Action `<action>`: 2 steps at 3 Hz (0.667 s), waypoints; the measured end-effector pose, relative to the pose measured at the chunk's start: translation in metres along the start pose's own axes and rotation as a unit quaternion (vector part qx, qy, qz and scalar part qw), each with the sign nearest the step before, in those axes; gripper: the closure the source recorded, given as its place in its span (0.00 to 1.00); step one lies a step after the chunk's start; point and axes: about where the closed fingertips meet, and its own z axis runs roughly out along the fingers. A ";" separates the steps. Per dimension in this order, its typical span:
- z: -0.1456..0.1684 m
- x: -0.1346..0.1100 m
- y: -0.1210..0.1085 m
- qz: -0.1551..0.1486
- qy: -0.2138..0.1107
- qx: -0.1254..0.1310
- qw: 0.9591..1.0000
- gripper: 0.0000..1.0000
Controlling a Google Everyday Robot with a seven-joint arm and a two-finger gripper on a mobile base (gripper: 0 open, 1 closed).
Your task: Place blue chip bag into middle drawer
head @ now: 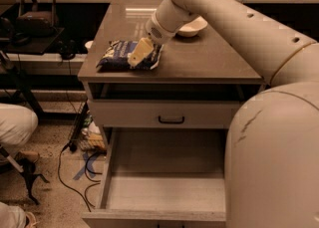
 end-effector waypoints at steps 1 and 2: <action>0.002 -0.004 0.004 0.006 -0.013 -0.011 1.000 0.49; -0.005 -0.009 0.010 0.012 -0.034 -0.017 0.999 0.72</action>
Offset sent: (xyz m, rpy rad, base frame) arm -0.0150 0.0055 0.0254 0.1374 -0.0058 -0.0020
